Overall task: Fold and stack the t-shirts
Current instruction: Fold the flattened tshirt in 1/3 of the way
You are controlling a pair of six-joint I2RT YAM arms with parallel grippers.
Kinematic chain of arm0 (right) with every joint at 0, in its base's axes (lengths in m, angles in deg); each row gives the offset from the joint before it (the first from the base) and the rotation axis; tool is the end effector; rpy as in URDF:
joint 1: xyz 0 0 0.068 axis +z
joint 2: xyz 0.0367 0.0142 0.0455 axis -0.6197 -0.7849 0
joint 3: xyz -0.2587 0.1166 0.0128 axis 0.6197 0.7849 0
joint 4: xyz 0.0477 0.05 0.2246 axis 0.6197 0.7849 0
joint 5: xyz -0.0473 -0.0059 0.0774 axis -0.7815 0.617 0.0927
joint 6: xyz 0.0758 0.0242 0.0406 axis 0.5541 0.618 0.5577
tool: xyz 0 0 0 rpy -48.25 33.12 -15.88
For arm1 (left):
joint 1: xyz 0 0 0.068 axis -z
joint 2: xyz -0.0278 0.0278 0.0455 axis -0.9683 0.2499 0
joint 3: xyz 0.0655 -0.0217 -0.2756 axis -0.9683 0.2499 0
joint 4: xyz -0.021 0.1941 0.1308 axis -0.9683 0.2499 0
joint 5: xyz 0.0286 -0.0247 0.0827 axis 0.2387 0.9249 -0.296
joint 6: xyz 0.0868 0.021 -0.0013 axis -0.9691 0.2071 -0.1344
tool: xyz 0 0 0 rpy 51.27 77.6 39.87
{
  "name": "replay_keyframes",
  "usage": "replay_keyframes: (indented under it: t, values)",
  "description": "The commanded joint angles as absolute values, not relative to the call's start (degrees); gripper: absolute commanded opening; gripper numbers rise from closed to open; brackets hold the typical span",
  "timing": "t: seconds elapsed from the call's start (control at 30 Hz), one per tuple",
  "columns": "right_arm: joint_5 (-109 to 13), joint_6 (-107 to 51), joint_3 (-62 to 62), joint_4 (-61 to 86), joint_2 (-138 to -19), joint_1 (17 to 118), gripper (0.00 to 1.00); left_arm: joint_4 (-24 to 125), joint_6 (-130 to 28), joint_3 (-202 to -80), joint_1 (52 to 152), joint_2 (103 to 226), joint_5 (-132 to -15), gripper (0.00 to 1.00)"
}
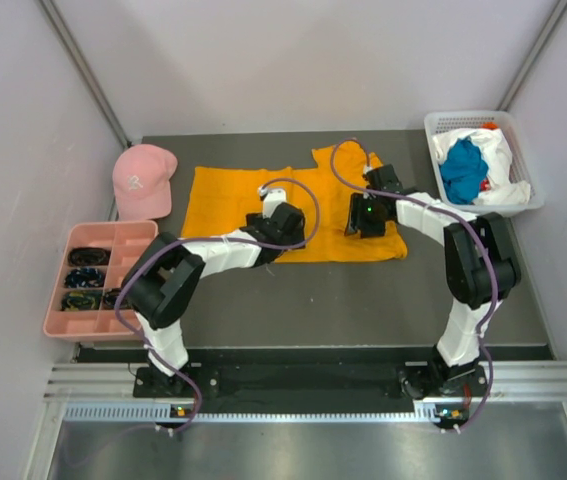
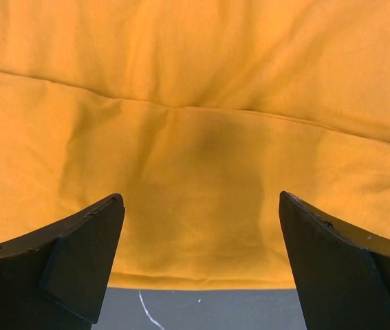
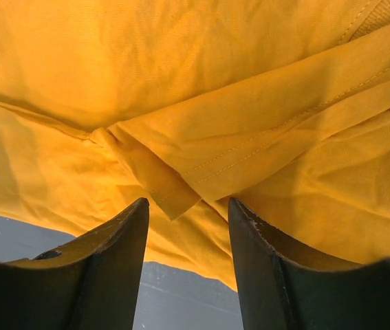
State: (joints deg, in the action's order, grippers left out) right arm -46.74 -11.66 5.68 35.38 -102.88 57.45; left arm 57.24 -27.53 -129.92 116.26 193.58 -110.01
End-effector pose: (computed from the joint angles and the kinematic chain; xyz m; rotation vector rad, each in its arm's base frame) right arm 0.3573 0.1376 0.1703 0.0326 2.6607 0.4632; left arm 0.3153 -0.2220 0.1672 -0.1112 2.2862 -0.0883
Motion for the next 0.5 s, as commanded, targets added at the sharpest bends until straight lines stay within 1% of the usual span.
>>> replay_keyframes:
  t: [0.0, 0.23, 0.3, 0.37, 0.43, 0.47]
  values:
    - [-45.74, -11.99, 3.72, 33.96, -103.08, 58.68, 0.50, 57.78, -28.96, -132.47, 116.05, 188.09, -110.04, 0.99]
    - [-45.13, -11.90, 3.37, 33.70, -103.69, 59.21, 0.50, 57.78, -30.19, -133.70, 116.05, 185.45, -109.51, 0.99]
    - [-44.86, -11.90, 3.36, 33.52, -103.96, 59.30, 0.48, 57.86, -30.19, -133.70, 116.05, 185.01, -109.77, 0.99]
    - [-44.69, -11.90, 3.10, 33.52, -104.48, 59.47, 0.41, 58.04, -30.19, -133.44, 116.05, 184.92, -109.86, 0.99]
    - [-44.42, -11.90, 2.84, 33.70, -104.92, 59.65, 0.32, 58.04, -29.93, -133.00, 116.05, 185.01, -109.86, 0.99]
    - [-44.42, -11.90, 2.84, 33.61, -105.01, 59.74, 0.23, 58.04, -29.84, -132.91, 116.05, 185.10, -109.69, 0.99]
